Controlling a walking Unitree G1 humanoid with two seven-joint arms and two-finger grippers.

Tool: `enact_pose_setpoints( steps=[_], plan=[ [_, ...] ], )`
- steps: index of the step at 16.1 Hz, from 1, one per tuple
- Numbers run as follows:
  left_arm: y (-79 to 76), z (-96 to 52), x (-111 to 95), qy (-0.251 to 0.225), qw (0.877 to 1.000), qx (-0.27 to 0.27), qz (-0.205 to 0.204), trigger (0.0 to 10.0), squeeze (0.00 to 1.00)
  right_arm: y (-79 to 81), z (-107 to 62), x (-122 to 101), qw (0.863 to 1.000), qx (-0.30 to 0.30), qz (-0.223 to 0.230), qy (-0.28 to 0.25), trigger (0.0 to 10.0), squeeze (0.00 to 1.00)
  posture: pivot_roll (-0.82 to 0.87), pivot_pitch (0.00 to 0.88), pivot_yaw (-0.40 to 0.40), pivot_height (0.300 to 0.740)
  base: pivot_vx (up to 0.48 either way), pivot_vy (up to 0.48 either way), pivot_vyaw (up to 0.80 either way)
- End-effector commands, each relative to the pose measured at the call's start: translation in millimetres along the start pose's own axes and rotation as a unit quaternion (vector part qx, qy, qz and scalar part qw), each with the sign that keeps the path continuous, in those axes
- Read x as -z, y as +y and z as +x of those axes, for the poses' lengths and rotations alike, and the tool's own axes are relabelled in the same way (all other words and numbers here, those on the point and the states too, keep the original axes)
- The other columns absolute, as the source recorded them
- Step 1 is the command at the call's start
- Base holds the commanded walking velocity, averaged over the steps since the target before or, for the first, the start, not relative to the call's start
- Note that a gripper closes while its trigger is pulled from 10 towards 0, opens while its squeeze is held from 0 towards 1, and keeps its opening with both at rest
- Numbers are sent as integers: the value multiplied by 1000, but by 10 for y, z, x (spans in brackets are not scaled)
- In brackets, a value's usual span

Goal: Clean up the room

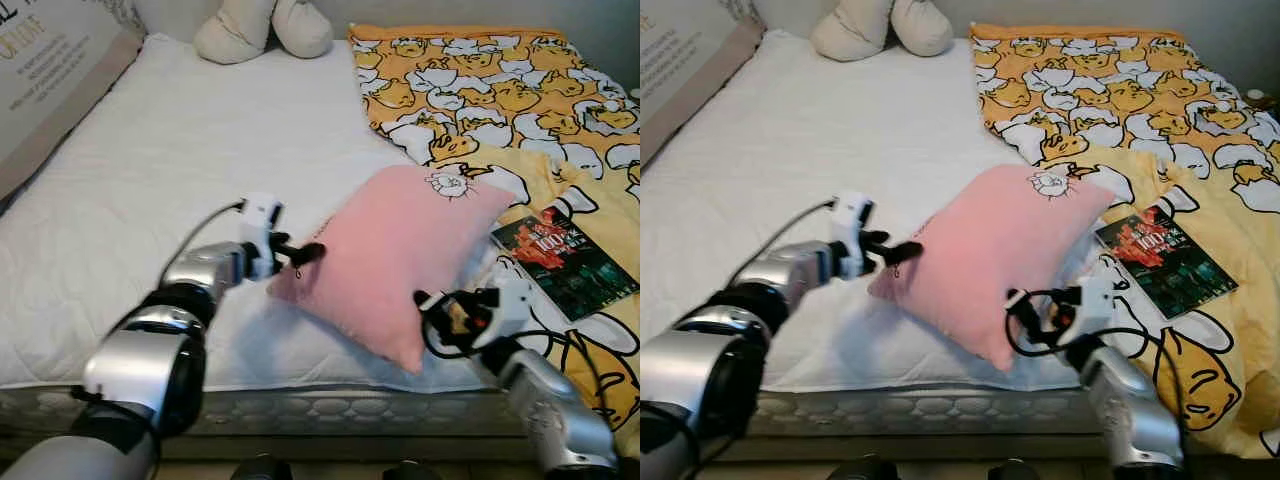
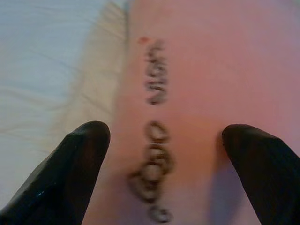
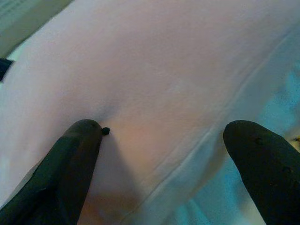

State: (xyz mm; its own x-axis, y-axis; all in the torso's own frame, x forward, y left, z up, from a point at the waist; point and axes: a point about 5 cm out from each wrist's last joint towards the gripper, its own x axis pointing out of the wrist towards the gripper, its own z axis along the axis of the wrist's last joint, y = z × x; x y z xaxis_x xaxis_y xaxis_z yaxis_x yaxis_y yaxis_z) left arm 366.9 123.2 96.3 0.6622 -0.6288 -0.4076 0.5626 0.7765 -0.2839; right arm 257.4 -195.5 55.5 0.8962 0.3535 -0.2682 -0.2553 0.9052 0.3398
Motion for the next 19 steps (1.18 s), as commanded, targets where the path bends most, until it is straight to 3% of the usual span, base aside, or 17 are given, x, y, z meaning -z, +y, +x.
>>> enact_pose_setpoints(
  steps=[1, 6, 7, 8, 13, 15, 19],
  plan=[
    [2, 5, -6, 5, 1000, -7, 7, 10000, 0, 2, 21, -16, 1000, 0, -3, -3, 10000, 0, -141, 0, 48, 710, 0, 0, 0],
    [-168, 117, 155, 23, 998, 24, -50, 10000, 0, 62, 111, 24, 1000, -15, 27, -2, 10000, 0, -140, 0, 46, 710, 0, 0, 0],
    [-199, 134, 182, 30, 998, 32, -49, 8706, 0, 66, 114, 36, 999, -16, 28, 0, 10000, 0, -139, 0, 46, 710, 0, 0, 0],
    [-263, 164, 194, 32, 997, 54, -44, 0, 0, 75, 119, 61, 999, -18, 31, 1, 78, 0, -139, 0, 47, 710, 0, 0, 0],
    [-350, 198, 231, 28, 991, 81, -98, 0, 0, 118, 104, 74, 998, -19, 53, -9, 0, 0, -134, 0, 47, 710, 0, 0, 0],
    [-424, 218, 334, 44, 981, 98, -164, 0, 0, 132, 84, 86, 998, -22, 58, -11, 0, 0, -134, 0, 48, 710, 0, 0, 0],
    [-482, 258, 360, 27, 977, 97, -190, 0, 0, 142, 90, 70, 998, -26, 62, -14, 0, 0, -132, 0, 48, 710, 0, 0, 0]
  ],
)
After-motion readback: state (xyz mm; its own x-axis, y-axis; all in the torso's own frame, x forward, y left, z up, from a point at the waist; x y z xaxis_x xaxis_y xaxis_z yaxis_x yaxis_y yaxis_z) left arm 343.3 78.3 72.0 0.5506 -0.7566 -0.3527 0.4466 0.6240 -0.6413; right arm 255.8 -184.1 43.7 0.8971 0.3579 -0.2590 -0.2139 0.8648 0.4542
